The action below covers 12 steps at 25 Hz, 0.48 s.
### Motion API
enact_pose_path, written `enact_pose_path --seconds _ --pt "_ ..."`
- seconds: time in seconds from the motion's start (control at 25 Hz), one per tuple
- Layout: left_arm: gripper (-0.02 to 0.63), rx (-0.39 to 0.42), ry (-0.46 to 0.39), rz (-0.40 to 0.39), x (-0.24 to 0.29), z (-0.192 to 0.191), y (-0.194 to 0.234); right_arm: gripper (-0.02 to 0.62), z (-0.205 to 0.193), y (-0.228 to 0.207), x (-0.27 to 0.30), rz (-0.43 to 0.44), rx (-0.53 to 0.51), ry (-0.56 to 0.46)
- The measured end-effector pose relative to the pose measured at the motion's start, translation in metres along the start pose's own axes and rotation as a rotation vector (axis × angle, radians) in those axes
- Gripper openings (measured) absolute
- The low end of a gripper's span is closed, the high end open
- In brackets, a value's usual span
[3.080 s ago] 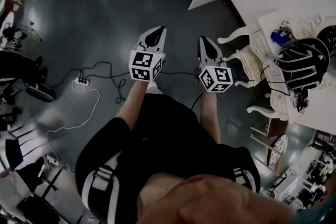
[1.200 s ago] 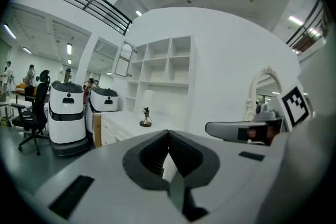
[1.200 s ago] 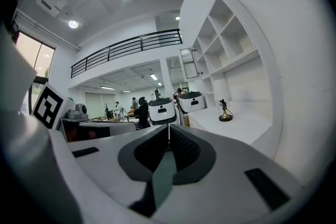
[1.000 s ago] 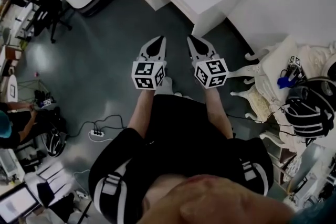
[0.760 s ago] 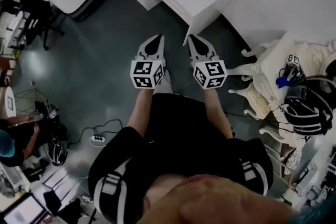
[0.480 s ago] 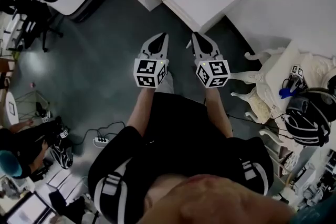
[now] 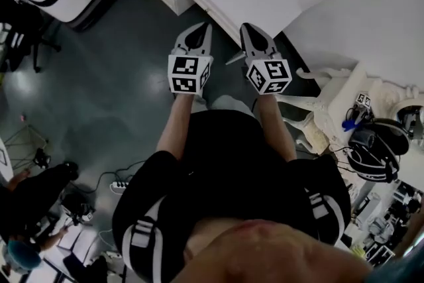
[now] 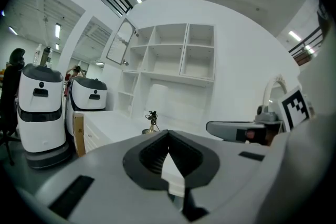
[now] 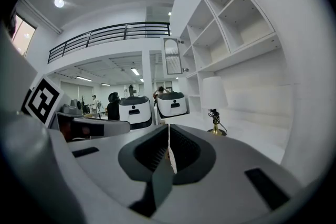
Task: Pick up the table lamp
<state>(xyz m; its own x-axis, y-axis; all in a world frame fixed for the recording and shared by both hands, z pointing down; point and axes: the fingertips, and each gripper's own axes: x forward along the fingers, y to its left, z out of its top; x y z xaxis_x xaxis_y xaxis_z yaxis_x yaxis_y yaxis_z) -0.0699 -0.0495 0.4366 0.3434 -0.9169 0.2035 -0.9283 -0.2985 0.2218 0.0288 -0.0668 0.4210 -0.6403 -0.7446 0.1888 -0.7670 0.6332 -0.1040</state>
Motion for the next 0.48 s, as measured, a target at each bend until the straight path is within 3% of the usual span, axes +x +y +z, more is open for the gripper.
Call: enact_pose_path --seconds 0.24,0.48 --pt "0.009 0.047 -0.029 -0.03 0.017 0.028 0.004 0.025 0.022 -0.016 0.016 -0.037 0.009 -0.058" --pt "0.009 0.054 -0.009 -0.034 0.027 0.028 0.008 0.025 0.019 -0.026 0.023 -0.049 0.03 -0.054"
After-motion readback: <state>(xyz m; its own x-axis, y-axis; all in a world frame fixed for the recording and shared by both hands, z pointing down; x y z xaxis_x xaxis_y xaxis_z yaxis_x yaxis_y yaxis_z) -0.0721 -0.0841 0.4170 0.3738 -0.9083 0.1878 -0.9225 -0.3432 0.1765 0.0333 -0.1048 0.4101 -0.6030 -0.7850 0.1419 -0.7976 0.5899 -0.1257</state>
